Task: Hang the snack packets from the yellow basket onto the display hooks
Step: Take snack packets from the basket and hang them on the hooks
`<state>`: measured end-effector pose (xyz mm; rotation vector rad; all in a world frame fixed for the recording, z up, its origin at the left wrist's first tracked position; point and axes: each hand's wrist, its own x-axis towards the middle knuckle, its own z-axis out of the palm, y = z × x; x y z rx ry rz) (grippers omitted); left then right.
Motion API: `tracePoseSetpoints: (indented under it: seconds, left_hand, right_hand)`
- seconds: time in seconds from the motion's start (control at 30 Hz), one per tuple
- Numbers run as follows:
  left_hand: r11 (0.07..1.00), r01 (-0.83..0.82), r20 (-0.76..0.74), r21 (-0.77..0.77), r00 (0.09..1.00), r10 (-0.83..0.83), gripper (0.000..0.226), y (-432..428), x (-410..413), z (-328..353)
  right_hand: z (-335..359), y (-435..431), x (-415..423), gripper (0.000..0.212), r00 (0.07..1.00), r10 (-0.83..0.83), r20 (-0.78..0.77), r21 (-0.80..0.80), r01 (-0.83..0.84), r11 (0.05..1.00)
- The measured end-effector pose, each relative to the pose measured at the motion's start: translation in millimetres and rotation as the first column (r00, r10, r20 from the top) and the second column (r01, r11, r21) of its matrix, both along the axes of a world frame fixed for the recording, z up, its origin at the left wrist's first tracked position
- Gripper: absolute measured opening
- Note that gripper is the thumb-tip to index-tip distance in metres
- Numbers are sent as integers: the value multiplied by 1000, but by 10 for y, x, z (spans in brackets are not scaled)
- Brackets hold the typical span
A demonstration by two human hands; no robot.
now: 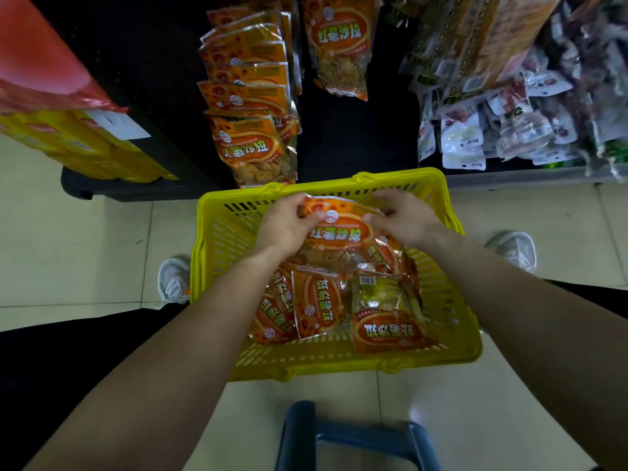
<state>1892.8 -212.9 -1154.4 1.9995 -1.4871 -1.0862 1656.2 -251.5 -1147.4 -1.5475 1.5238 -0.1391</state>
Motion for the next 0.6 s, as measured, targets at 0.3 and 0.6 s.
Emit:
tracePoseSetpoints:
  seconds: [0.3,0.6]
  left_hand:
    - [1000,-2,181,-29,984,7,13,164,232,65]
    - [998,56,215,-1,975,-54,22,179,189,192]
  right_hand:
    - [-494,1022,55,75,774,571,-274,268,-508,818]
    - [-428,1340,374,85,658,574,-487,405,-412,816]
